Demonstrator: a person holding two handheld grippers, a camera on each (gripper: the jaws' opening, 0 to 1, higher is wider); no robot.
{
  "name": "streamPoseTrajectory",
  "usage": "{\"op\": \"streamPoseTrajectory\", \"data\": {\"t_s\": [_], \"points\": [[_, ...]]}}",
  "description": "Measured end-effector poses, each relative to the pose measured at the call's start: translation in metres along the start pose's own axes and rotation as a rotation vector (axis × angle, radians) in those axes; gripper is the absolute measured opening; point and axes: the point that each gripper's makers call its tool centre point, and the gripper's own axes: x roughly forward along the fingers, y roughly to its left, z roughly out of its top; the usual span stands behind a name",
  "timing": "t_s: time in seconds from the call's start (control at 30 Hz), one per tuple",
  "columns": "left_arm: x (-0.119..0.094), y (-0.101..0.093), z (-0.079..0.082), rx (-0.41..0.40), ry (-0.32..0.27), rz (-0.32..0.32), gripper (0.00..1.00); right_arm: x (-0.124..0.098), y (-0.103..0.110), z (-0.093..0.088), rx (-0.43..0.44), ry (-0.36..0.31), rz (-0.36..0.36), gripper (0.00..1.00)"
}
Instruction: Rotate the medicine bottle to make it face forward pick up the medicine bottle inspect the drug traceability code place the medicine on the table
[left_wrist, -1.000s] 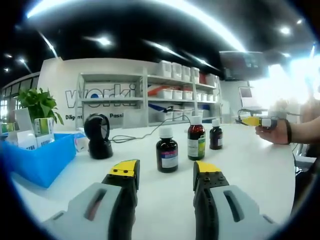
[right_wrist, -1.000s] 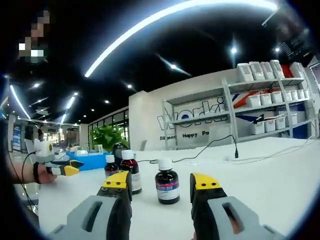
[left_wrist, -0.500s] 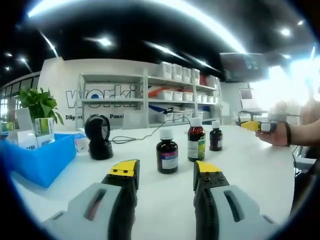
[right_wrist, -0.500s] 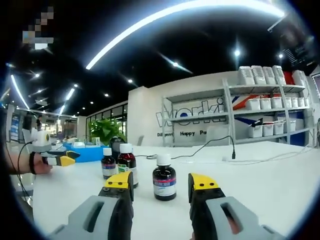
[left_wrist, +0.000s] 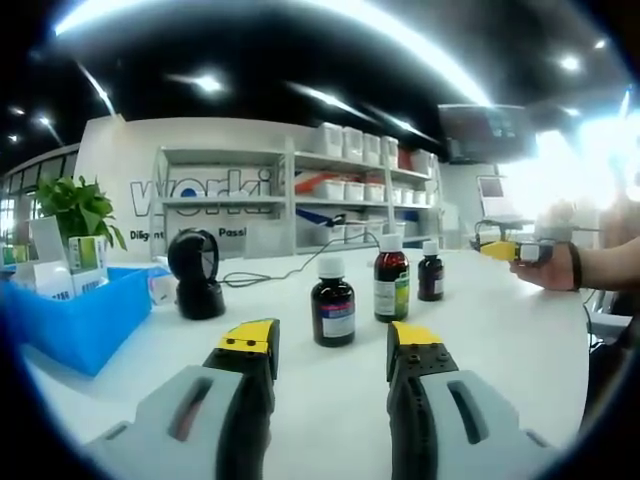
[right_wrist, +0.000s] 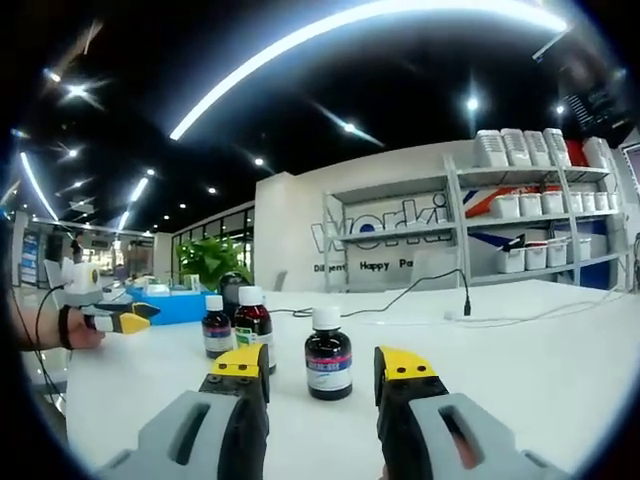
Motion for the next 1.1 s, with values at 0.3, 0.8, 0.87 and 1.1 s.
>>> {"op": "streamPoseTrajectory", "data": {"t_s": [0.3, 0.8, 0.87, 1.1], "points": [[-0.0001, -0.0011, 0.0005, 0.0, 0.0, 0.001, 0.34, 0.0001, -0.0003, -0.0011, -0.002, 0.004, 0.002, 0.37], [0.0001, 0.0009, 0.0001, 0.0, -0.001, 0.001, 0.34, -0.0006, -0.0001, -0.0016, -0.003, 0.008, -0.002, 0.36], [0.0001, 0.001, 0.0001, 0.0, -0.001, 0.002, 0.34, -0.0007, -0.0002, -0.0012, -0.001, 0.005, -0.002, 0.36], [0.0001, 0.0021, -0.0003, 0.001, -0.001, 0.002, 0.34, -0.0008, 0.0, -0.0015, -0.006, 0.007, -0.004, 0.35]]}}
